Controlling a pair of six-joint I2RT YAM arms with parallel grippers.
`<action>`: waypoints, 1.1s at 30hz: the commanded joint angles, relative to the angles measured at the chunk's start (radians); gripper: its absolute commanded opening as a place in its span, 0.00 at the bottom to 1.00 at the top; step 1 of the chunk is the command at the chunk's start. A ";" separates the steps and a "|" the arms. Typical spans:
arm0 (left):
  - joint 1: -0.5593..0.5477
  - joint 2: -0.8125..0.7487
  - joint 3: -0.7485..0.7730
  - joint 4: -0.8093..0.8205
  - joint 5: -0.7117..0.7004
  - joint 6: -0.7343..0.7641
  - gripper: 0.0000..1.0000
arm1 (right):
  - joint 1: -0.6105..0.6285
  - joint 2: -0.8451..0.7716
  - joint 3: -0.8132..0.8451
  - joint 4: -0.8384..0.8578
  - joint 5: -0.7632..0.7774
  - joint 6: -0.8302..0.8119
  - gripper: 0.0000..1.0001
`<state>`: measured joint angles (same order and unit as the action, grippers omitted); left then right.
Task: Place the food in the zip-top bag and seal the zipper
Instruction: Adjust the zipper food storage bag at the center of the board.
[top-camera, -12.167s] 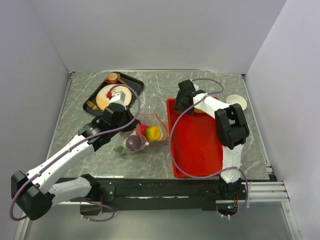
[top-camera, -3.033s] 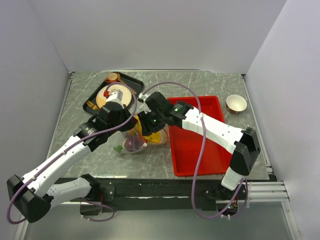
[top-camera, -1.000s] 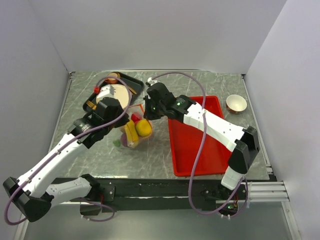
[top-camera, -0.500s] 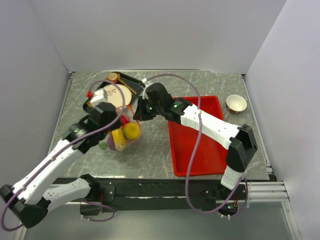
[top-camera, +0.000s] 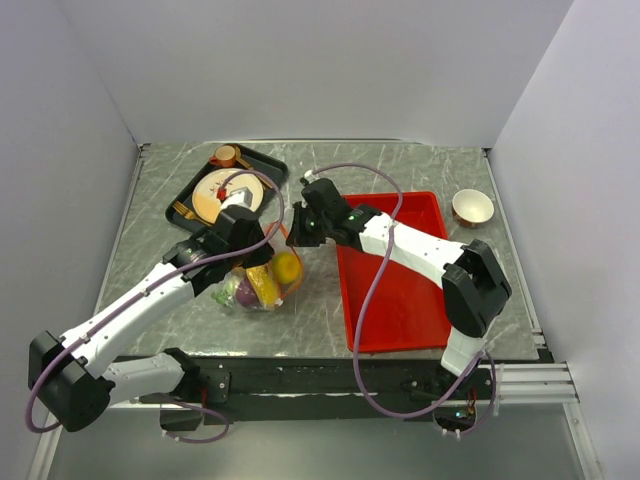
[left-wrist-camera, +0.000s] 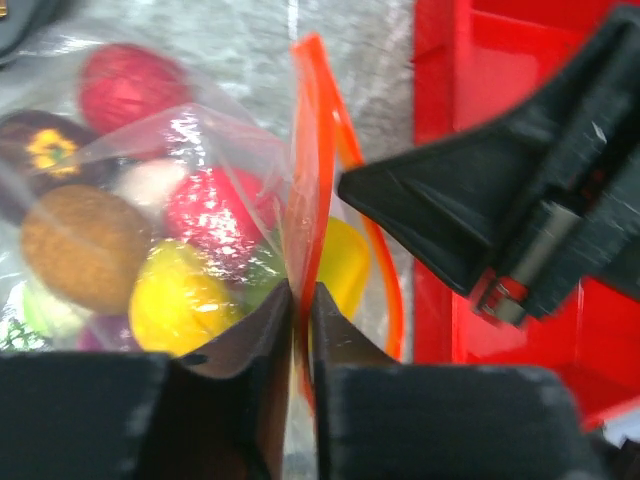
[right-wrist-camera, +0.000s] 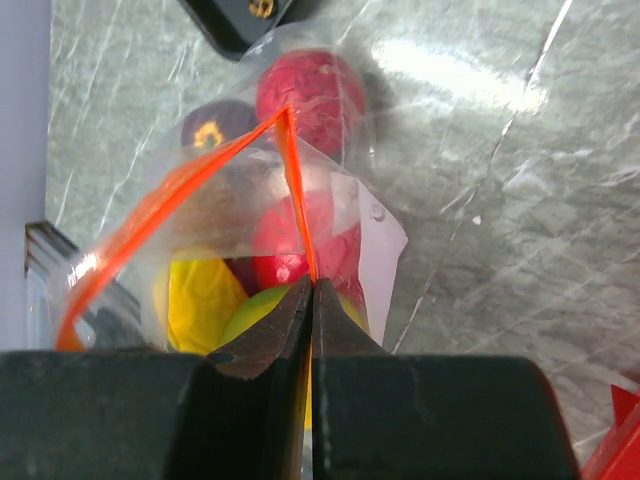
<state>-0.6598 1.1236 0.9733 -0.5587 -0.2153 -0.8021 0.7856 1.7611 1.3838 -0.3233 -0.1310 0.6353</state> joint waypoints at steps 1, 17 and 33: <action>0.000 -0.034 0.038 0.072 0.088 0.044 0.33 | -0.003 -0.048 -0.014 0.062 0.065 0.044 0.06; -0.007 -0.330 -0.163 0.080 0.030 -0.026 0.73 | -0.043 -0.042 -0.002 0.003 0.134 0.138 0.06; -0.307 -0.338 -0.307 0.135 -0.150 -0.158 0.70 | -0.097 0.012 0.106 -0.100 0.054 0.098 0.08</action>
<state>-0.9474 0.7967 0.6983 -0.4629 -0.2943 -0.8673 0.7017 1.7645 1.4422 -0.4091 -0.0662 0.7425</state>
